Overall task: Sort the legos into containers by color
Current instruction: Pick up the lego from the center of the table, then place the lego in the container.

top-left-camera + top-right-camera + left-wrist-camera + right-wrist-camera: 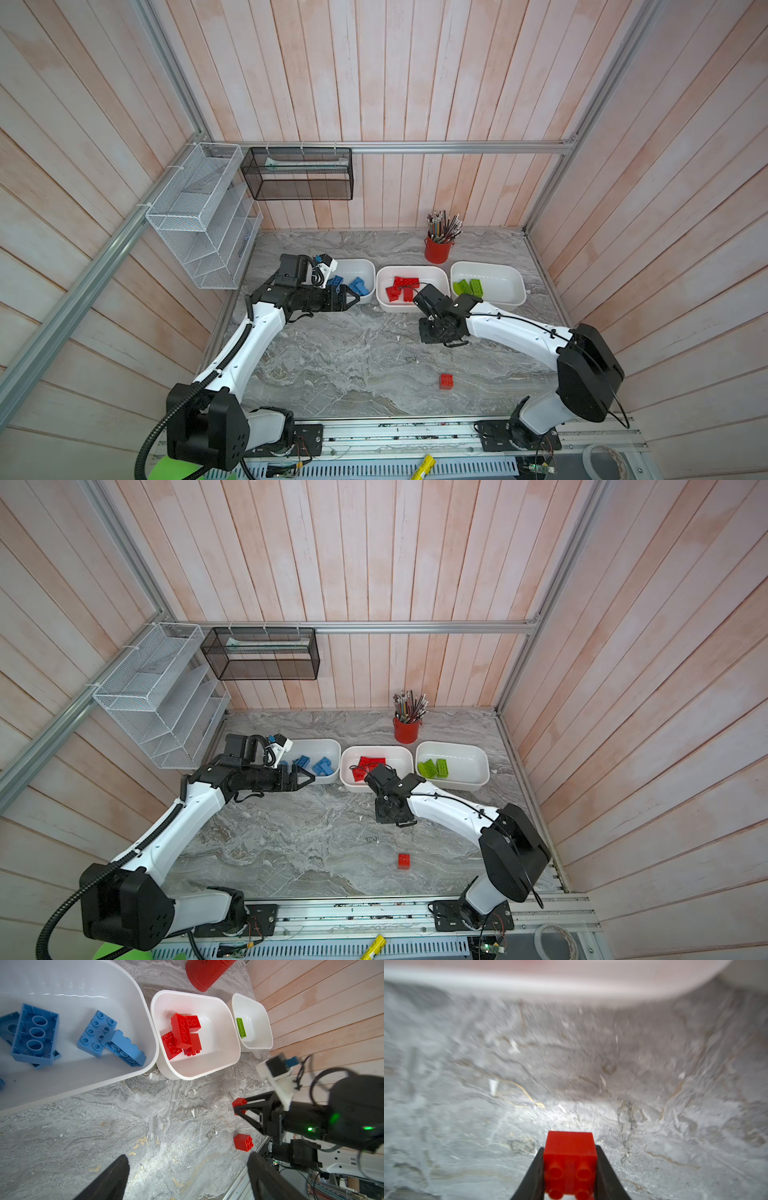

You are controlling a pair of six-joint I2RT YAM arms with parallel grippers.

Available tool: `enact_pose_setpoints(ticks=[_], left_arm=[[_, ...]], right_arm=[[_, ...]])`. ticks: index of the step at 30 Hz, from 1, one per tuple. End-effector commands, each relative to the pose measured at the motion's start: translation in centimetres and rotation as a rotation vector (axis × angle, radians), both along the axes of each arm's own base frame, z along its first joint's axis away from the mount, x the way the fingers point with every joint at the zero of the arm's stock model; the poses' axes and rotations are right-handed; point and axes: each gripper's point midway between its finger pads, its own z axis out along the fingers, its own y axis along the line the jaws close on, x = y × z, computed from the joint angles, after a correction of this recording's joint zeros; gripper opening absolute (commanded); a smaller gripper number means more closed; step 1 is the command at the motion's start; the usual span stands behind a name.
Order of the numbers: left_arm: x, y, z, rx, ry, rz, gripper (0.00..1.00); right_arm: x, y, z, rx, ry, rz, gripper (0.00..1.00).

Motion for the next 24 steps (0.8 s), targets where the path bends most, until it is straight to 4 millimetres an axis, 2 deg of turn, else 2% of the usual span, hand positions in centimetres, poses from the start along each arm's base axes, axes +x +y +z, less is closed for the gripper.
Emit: enact_pose_setpoints(ticks=[1, 3, 6, 10, 14, 19, 24], left_arm=[[0.2, -0.2, 0.6, 0.000, -0.025, -0.011, 0.91], [0.2, -0.3, 1.0, -0.011, -0.028, -0.014, 0.91], [0.2, -0.3, 1.3, -0.019, -0.034, -0.013, 0.91], [0.2, -0.5, 1.6, -0.026, -0.036, -0.013, 0.91], [0.3, -0.7, 1.8, -0.042, -0.039, -0.013, 0.91], [0.4, -0.9, 1.8, -0.059, -0.034, -0.015, 0.91], [0.5, -0.9, 2.1, -0.062, -0.039, -0.014, 0.91]], right_arm=[[3.0, -0.1, 4.4, 0.011, -0.121, 0.040, 0.23], [5.2, 0.3, 5.5, 0.045, -0.163, 0.063, 0.23], [8.7, 0.2, 5.3, 0.053, -0.175, 0.072, 0.24], [12.4, 0.5, 3.3, 0.027, -0.130, 0.113, 0.25], [15.3, -0.3, 0.9, 0.002, -0.108, 0.096, 0.27], [16.2, -0.6, -2.4, -0.031, -0.047, 0.107, 0.31], [15.9, -0.6, -4.2, -0.024, -0.014, 0.113, 0.41]])
